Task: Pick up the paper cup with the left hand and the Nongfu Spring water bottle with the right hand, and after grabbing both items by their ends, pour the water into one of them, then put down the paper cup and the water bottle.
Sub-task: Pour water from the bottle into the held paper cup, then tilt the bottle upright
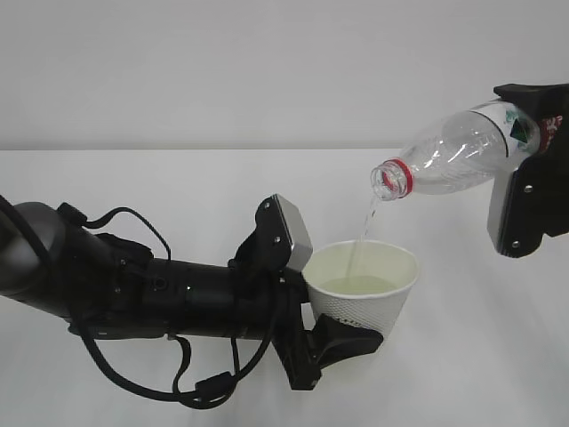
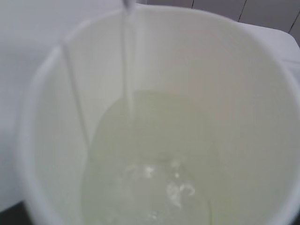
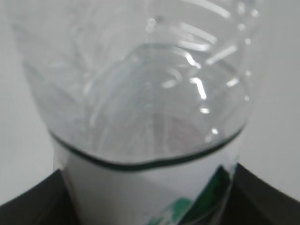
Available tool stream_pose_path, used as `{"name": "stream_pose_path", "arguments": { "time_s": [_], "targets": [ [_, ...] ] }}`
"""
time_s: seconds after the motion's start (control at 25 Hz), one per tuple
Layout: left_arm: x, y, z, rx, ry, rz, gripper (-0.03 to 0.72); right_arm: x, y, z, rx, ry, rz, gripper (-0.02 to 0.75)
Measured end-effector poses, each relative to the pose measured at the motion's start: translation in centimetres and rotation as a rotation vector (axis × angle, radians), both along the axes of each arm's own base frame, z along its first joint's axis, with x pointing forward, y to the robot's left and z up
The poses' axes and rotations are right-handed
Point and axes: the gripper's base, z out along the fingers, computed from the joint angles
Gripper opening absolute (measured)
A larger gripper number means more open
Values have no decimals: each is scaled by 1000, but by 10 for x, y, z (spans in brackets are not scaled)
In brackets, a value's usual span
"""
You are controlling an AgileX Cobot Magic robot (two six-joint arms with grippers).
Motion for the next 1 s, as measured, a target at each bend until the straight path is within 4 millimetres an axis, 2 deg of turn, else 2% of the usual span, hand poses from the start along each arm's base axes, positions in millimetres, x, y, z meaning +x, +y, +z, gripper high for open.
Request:
{"name": "stream_pose_path", "arguments": {
  "time_s": [1.0],
  "targets": [
    [1,0,-1,-4,8,17,492,0,0,0,-1,0,0,514]
  ]
}}
